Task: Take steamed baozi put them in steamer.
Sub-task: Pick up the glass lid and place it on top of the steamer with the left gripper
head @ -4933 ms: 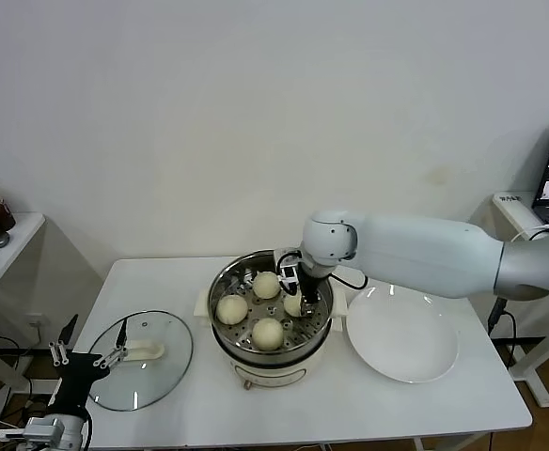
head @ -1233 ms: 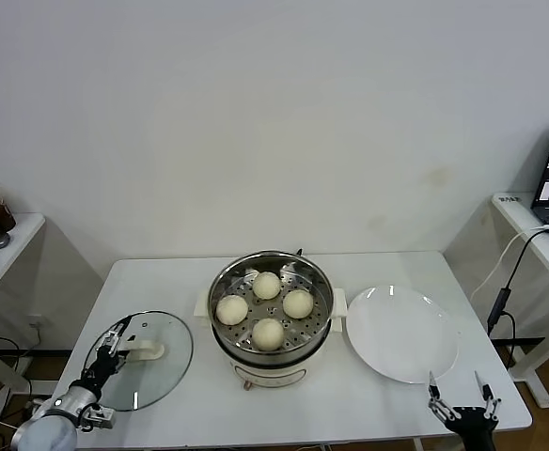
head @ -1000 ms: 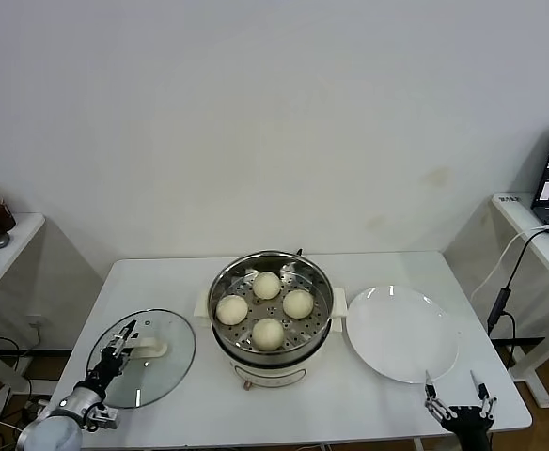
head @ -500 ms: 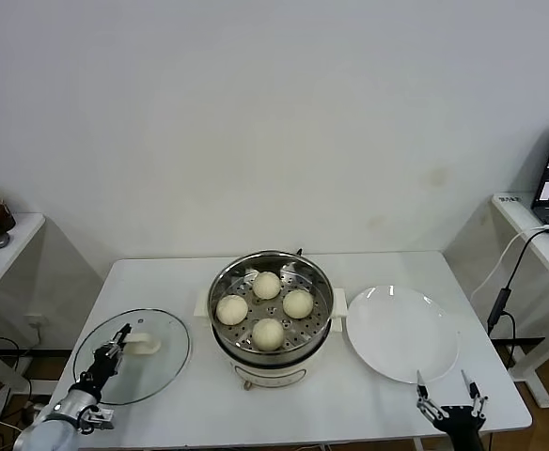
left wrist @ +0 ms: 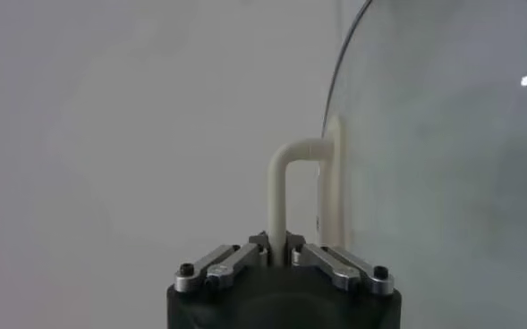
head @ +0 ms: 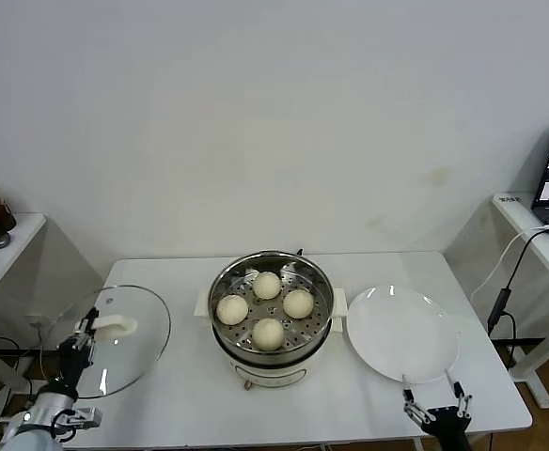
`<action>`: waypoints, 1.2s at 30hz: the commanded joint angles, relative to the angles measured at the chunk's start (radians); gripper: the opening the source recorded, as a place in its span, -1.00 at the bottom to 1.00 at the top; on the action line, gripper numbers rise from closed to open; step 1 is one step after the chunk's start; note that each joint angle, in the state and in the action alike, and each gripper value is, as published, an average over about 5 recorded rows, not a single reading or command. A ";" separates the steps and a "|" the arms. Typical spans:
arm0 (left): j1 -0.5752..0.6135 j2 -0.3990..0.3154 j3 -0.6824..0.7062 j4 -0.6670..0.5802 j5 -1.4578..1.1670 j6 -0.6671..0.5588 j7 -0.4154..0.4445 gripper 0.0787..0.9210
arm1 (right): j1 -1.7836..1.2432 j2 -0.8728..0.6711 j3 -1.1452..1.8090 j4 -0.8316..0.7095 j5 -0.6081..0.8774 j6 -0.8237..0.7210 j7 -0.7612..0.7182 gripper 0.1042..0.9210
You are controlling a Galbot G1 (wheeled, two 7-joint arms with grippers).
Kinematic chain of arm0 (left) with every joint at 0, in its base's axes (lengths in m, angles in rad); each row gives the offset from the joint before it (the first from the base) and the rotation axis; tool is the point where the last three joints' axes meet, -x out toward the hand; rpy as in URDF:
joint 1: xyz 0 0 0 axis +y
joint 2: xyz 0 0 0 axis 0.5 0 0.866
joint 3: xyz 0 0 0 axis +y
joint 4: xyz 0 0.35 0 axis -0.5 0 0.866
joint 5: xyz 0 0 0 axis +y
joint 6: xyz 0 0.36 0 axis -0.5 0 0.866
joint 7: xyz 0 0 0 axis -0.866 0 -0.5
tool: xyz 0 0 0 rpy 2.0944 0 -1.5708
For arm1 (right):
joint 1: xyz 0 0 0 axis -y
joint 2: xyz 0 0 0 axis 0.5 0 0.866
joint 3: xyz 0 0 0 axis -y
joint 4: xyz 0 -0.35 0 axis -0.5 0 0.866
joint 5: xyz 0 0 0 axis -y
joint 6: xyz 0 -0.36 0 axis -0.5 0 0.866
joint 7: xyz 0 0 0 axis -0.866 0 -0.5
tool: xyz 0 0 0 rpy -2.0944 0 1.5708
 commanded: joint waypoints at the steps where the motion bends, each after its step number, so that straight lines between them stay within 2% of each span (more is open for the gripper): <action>1: 0.039 0.106 0.099 -0.408 -0.214 0.322 0.198 -0.80 | 0.008 -0.016 -0.047 -0.033 -0.018 0.033 -0.017 0.76; 8: -0.210 0.179 0.416 -0.472 -0.209 0.504 0.292 -0.80 | 0.035 -0.013 -0.056 -0.069 -0.045 0.046 -0.018 0.76; 15: -0.408 0.130 0.656 -0.470 -0.075 0.596 0.395 -0.80 | 0.067 0.006 -0.057 -0.104 -0.116 0.061 0.006 0.76; 25: -0.587 -0.050 0.861 -0.326 0.146 0.634 0.510 -0.80 | 0.086 0.027 -0.061 -0.127 -0.139 0.061 0.021 0.76; 36: -0.597 -0.098 0.888 -0.223 0.211 0.605 0.468 -0.80 | 0.078 0.026 -0.053 -0.124 -0.138 0.073 0.023 0.76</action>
